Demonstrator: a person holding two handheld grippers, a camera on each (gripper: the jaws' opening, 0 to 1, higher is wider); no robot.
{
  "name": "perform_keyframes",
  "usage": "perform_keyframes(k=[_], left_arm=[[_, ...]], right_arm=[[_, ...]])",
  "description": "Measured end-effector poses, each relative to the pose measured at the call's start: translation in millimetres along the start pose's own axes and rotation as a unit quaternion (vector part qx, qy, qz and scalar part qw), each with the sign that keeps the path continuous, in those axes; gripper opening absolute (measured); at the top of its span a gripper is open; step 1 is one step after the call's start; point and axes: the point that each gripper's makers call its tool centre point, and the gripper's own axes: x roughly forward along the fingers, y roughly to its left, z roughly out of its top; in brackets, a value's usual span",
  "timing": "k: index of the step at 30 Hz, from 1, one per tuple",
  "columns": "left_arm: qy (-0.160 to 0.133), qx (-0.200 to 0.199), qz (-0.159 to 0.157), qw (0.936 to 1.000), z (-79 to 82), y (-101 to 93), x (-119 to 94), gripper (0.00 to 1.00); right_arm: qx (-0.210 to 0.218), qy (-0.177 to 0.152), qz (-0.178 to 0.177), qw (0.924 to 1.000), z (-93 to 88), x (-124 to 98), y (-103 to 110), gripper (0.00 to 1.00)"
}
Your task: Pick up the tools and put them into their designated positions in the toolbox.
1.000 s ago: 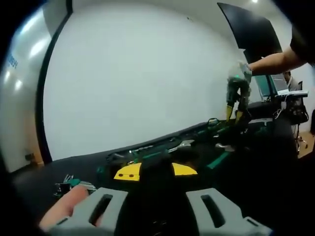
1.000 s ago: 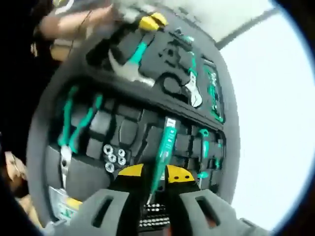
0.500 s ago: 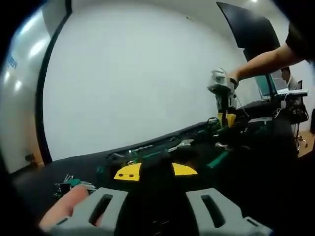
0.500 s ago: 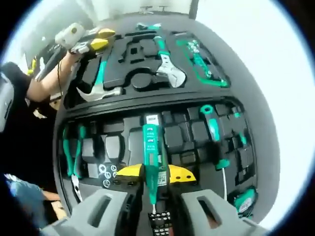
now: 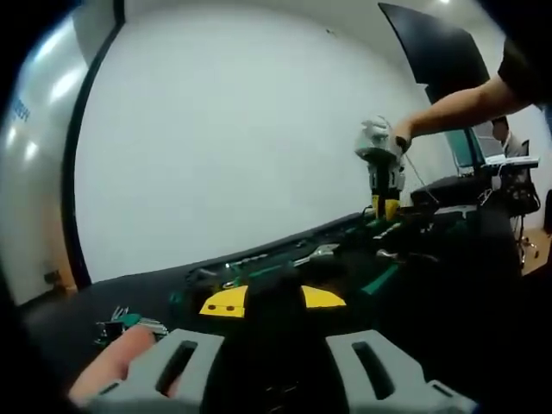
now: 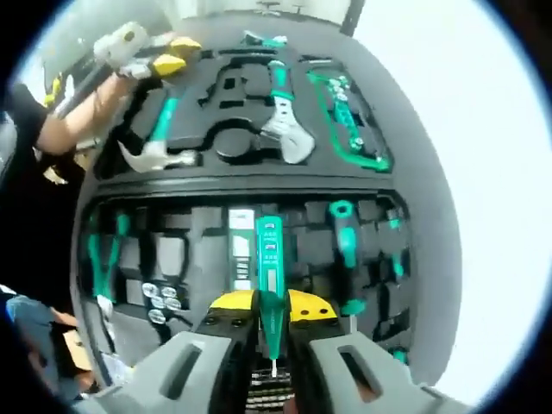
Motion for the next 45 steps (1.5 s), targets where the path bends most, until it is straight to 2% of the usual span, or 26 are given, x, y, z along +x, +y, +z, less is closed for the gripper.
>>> perform_keyframes(k=[5,14,21,30,34,38,45], left_arm=[[0.002,0.001,0.0,1.0,-0.8,0.6,0,0.23],[0.0,0.0,-0.001,1.0,0.3,-1.0,-1,0.23],[0.0,0.001,-0.001,1.0,0.6,-1.9,-1,0.23],[0.0,0.002,-0.002,1.0,1.0,-3.8,-1,0.23],[0.001,0.002,-0.002,1.0,0.6,-3.6,-1,0.23],[0.0,0.002,-0.002,1.0,0.7,-3.6,-1,0.23],[0.0,0.002,-0.003,1.0,0.6,-3.1,-1,0.23]], right_arm=[[-0.02,0.012,-0.012,0.9997,-1.7,8,-8,0.1],[-0.023,0.016,-0.009,0.9996,-1.1,17,-12,0.1],[-0.041,0.004,-0.017,0.999,1.5,17,-13,0.11],[-0.022,0.022,-0.008,0.9995,-14.4,10,-12,0.13],[-0.041,0.025,-0.002,0.9988,-11.6,16,-5,0.09],[-0.039,0.018,-0.011,0.999,-4.5,18,-7,0.09],[-0.038,0.021,-0.011,0.999,-3.3,21,-10,0.09]])
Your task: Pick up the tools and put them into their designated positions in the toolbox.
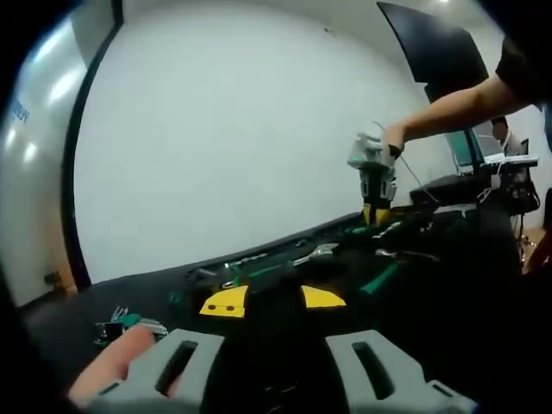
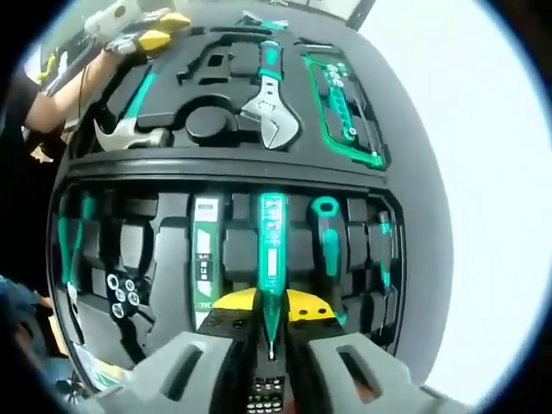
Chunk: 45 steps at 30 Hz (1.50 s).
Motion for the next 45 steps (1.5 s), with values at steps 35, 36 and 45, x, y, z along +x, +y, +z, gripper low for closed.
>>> perform_keyframes(k=[35,36,45], left_arm=[[0.186,0.177,-0.13,0.9578,14.1,-150.5,237,0.0],[0.19,0.179,-0.128,0.9568,12.2,-149.7,239,0.0],[0.248,0.218,-0.09,0.9397,-13.6,-127.9,240,0.0]], right_arm=[[0.003,-0.061,-0.008,0.9981,-2.0,0,5,0.08],[0.0,-0.061,-0.01,0.9981,-1.4,0,7,0.09],[-0.023,-0.065,-0.023,0.9974,4.4,1,12,0.08]])
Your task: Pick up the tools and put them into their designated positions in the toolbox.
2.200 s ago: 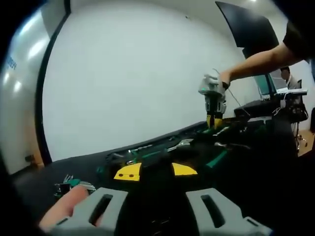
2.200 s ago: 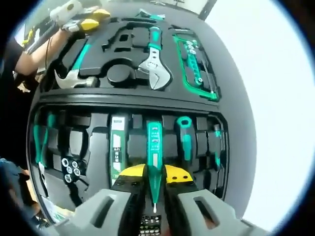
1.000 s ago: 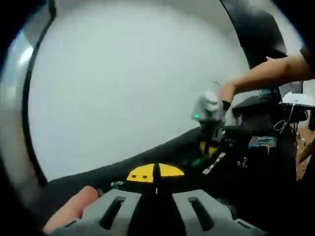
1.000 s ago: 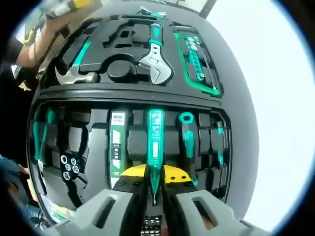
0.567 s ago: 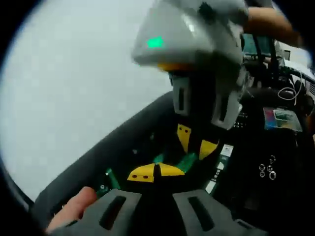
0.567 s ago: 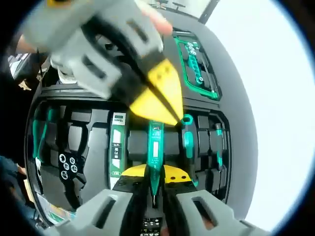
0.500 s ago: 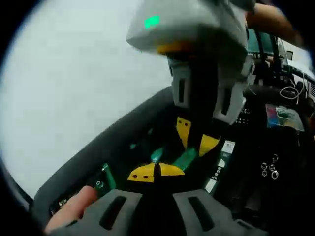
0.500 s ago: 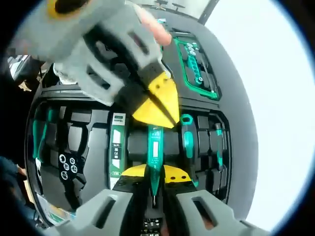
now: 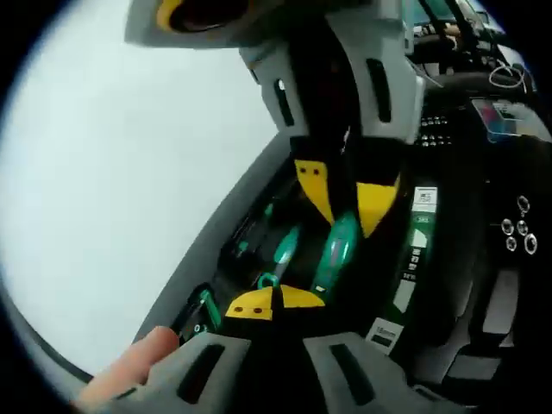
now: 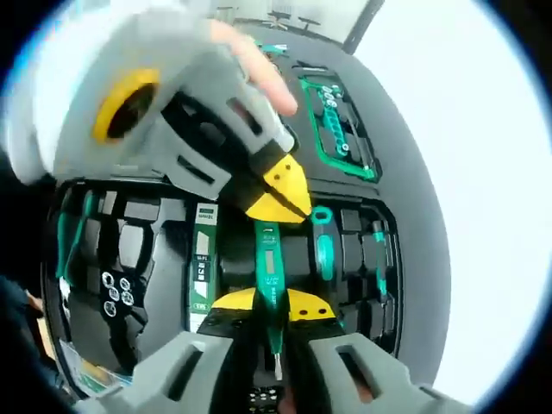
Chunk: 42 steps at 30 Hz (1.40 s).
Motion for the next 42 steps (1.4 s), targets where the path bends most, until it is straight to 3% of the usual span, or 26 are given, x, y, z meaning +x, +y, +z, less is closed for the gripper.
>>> perform_keyframes(k=[2,9,13,15,18,19,20,22,24,27,28,31,33,38,39,40,41,42], left_arm=[[0.004,-0.029,-0.012,0.9995,2.8,-1.0,-4,0.0],[-0.013,-0.021,0.007,0.9997,1.4,3.5,-3,0.0],[-0.019,-0.014,0.021,0.9995,4.0,7.3,-4,0.0],[-0.017,-0.055,0.008,0.9983,2.8,6.7,-6,0.0],[-0.047,-0.081,-0.015,0.9955,15.6,-2.1,-17,0.0],[-0.047,-0.078,-0.015,0.9957,16.8,-4.2,-18,0.0],[-0.049,-0.075,-0.019,0.9958,18.4,-7.3,-18,0.0],[-0.049,-0.071,-0.023,0.996,20.5,-13.4,-14,0.0],[-0.044,-0.056,-0.013,0.9973,19.8,-10.3,-11,0.0],[-0.044,-0.065,-0.016,0.9968,19.6,-9.6,-11,0.0],[-0.045,-0.064,-0.015,0.9968,19.5,-9.7,-11,0.0],[-0.052,-0.059,-0.009,0.9968,18.9,-9.6,-11,0.0],[-0.056,-0.059,-0.008,0.9966,19.2,-9.5,-11,0.0],[-0.062,-0.052,-0.001,0.9967,21.1,-10.6,-10,0.0],[-0.062,-0.053,-0.01,0.9966,21.0,-13.3,-9,0.0],[-0.062,-0.029,0.001,0.9976,12.7,-14.4,-12,0.0],[-0.068,-0.029,0.006,0.9972,8.7,-18.4,-18,0.0],[-0.068,-0.033,0.007,0.9971,10.3,-19.3,-15,0.0]], right_arm=[[0.007,-0.002,0.0,1.0,-0.8,0,0,0.08],[-0.001,-0.017,-0.029,0.9994,-2.9,8,-1,0.08],[0.024,-0.04,-0.059,0.9972,-2.1,6,-4,0.09],[0.024,-0.053,-0.06,0.9965,-3.0,3,-4,0.1],[0.007,-0.061,-0.049,0.9969,-5.8,-18,-5,0.12],[0.023,-0.087,-0.034,0.9954,2.3,-26,-4,0.09],[0.055,-0.107,-0.044,0.9918,9.7,-32,-11,0.06],[0.084,-0.114,-0.063,0.9879,14.8,-36,-22,0.0],[0.076,-0.11,-0.068,0.9887,15.4,-26,-17,0.0],[0.054,-0.065,-0.083,0.9929,-4.1,-12,-11,0.0],[0.024,-0.08,-0.087,0.9927,-0.1,-17,-12,0.0],[0.063,-0.092,-0.093,0.9894,2.7,-17,-12,0.0],[0.021,-0.087,-0.119,0.9888,3.6,-18,-14,0.0],[-0.024,-0.052,-0.165,0.9846,2.3,-16,-11,0.0],[-0.009,-0.009,-0.188,0.9821,-14.7,-13,-13,0.0],[-0.071,0.001,-0.196,0.978,-12.2,-13,-16,0.0],[-0.11,-0.049,-0.215,0.9692,4.7,-8,-24,0.0],[-0.099,-0.029,-0.226,0.9685,-6.2,-10,-28,0.0]])
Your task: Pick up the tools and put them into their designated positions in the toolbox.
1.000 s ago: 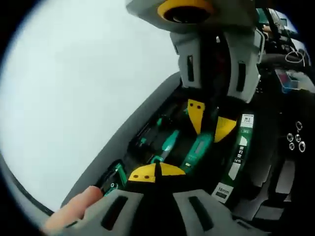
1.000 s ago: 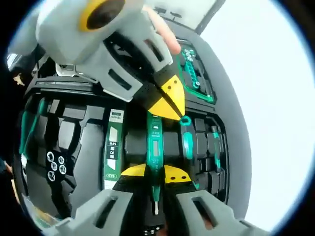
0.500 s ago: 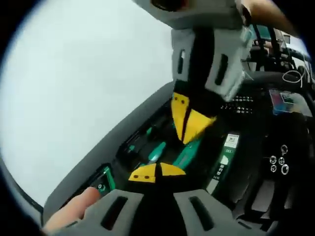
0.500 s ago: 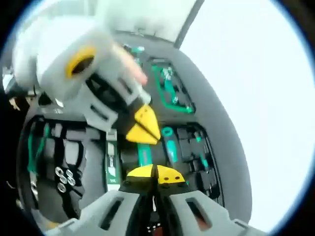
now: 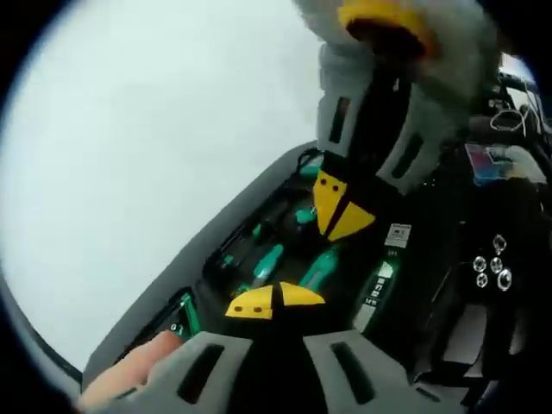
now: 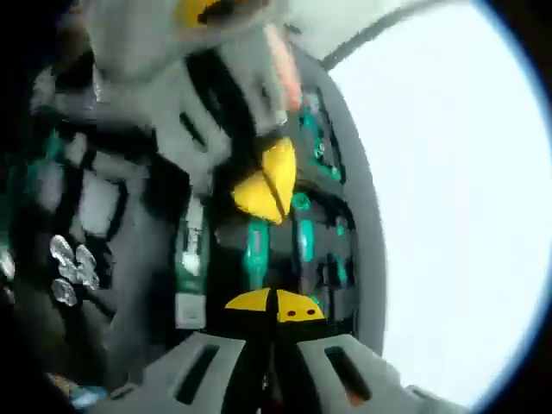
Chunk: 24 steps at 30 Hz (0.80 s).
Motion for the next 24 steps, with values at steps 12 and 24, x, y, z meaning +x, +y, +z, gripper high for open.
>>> perform_keyframes(k=[12,24], left_arm=[[-0.135,-0.162,0.105,0.9718,41.5,87.5,-141,0.03],[-0.203,-0.287,0.333,0.8746,-150.0,172.2,-291,0.13]], right_arm=[[0.239,-0.091,-0.053,0.9653,0.9,-96,-82,0.09],[0.379,-0.017,-0.211,0.9007,-95.6,-225,-156,0.15]])
